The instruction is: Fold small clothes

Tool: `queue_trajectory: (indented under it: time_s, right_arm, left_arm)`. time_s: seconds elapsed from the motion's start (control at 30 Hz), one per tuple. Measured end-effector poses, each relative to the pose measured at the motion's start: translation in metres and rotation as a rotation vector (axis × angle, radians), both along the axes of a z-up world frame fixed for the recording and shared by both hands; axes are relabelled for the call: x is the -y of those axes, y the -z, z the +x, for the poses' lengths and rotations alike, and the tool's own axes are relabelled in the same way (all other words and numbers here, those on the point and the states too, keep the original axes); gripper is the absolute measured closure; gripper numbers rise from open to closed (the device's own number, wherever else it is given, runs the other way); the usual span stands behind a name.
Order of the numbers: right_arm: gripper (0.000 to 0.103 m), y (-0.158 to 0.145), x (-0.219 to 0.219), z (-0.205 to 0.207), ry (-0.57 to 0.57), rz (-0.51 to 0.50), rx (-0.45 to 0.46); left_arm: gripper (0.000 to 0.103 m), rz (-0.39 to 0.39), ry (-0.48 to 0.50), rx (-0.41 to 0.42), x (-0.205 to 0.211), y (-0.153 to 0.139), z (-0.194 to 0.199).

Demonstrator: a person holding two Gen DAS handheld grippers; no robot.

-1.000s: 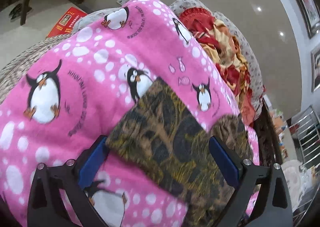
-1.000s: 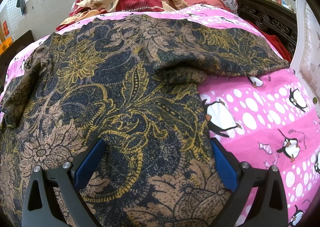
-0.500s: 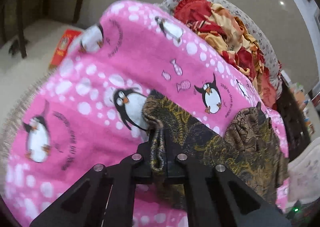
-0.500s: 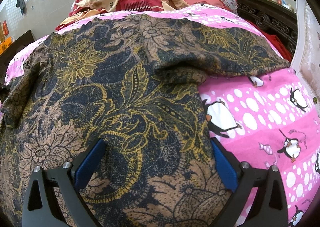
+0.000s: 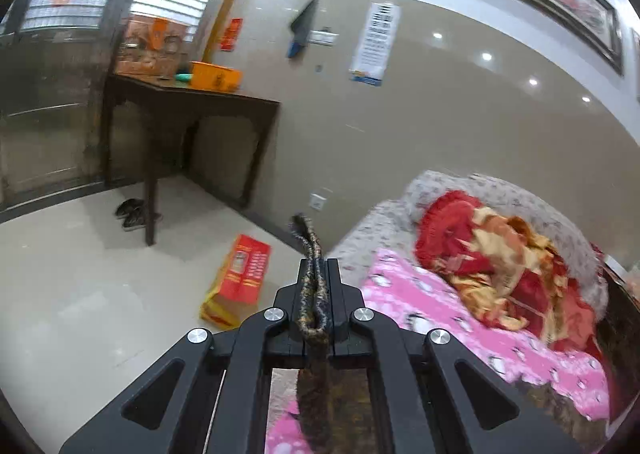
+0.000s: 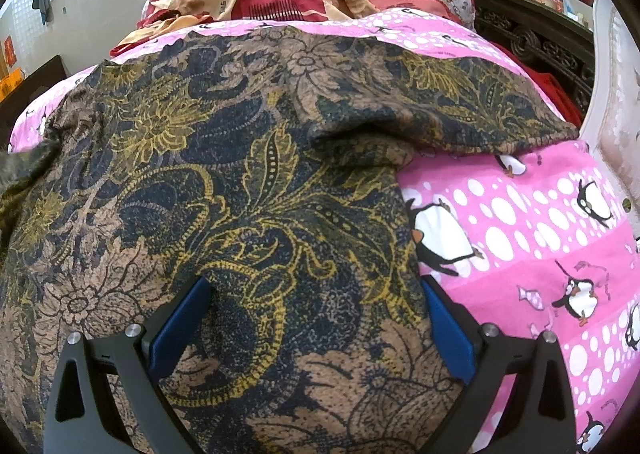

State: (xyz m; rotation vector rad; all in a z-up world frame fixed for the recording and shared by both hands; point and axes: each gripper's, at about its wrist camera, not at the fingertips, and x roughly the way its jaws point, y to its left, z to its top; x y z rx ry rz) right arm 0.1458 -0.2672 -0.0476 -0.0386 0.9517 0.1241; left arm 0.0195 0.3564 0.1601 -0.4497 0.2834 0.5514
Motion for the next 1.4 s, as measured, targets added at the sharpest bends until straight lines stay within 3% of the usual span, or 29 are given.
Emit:
queue_trajectory:
  time_s: [0.23, 0.3, 0.37, 0.43, 0.6, 0.63, 0.7, 0.77, 0.83, 0.93, 0.97, 1.03, 1.1, 1.2, 1.27, 1.4]
  right_arm:
    - [0.0, 0.0, -0.002, -0.001, 0.001, -0.004, -0.001]
    - [0.0, 0.0, -0.001, -0.001, 0.001, 0.002, -0.002]
    - [0.0, 0.0, -0.001, 0.0, 0.001, -0.005, -0.002]
    - [0.0, 0.0, 0.0, 0.0, 0.001, -0.006, -0.002]
    - [0.0, -0.001, -0.003, 0.001, 0.004, -0.026, -0.016]
    - [0.0, -0.001, -0.007, 0.003, 0.0, -0.056, -0.035]
    - [0.006, -0.012, -0.014, 0.01, -0.018, -0.106, -0.086]
    - [0.007, -0.04, -0.017, 0.015, -0.022, -0.022, -0.045]
    - [0.007, -0.071, -0.026, 0.02, -0.083, 0.17, 0.03]
    - [0.008, -0.08, -0.059, 0.035, -0.27, 0.4, 0.048]
    - [0.01, -0.076, -0.071, 0.04, -0.332, 0.461, 0.033]
    - [0.035, -0.058, -0.103, 0.051, -0.454, 0.562, -0.03]
    - [0.047, -0.035, -0.132, 0.061, -0.507, 0.578, -0.094]
    - [0.059, -0.012, -0.162, 0.065, -0.566, 0.531, -0.151]
    - [0.06, 0.002, -0.171, 0.068, -0.56, 0.504, -0.171]
    - [0.06, 0.011, -0.17, 0.076, -0.548, 0.59, -0.191]
  left_arm:
    - [0.103, 0.117, 0.281, 0.001, 0.113, 0.003, 0.051]
    - [0.103, 0.04, 0.408, -0.005, 0.141, 0.012, 0.069]
    - [0.103, 0.023, 0.515, -0.039, 0.175, 0.02, 0.086]
    - [0.103, 0.02, 0.629, -0.089, 0.218, 0.043, 0.102]
    - [0.103, -0.062, 0.76, -0.234, 0.293, 0.126, 0.133]
    - [0.094, -0.087, 0.775, -0.298, 0.305, 0.148, 0.134]
    - [0.089, -0.098, 0.809, -0.378, 0.321, 0.174, 0.132]
    - [0.086, -0.07, 0.83, -0.385, 0.327, 0.18, 0.116]
    - [0.082, -0.044, 0.847, -0.372, 0.325, 0.178, 0.094]
    - [0.079, -0.009, 0.809, -0.373, 0.309, 0.184, 0.063]
    - [0.079, -0.042, 0.782, -0.377, 0.299, 0.188, 0.057]
    - [0.079, -0.148, 0.709, -0.354, 0.276, 0.197, 0.049]
    - [0.08, -0.245, 0.666, -0.302, 0.256, 0.202, 0.036]
    - [0.08, -0.256, 0.634, -0.288, 0.254, 0.203, 0.033]
    - [0.08, -0.256, 0.634, -0.294, 0.257, 0.205, 0.036]
    - [0.08, -0.285, 0.633, -0.277, 0.251, 0.209, 0.033]
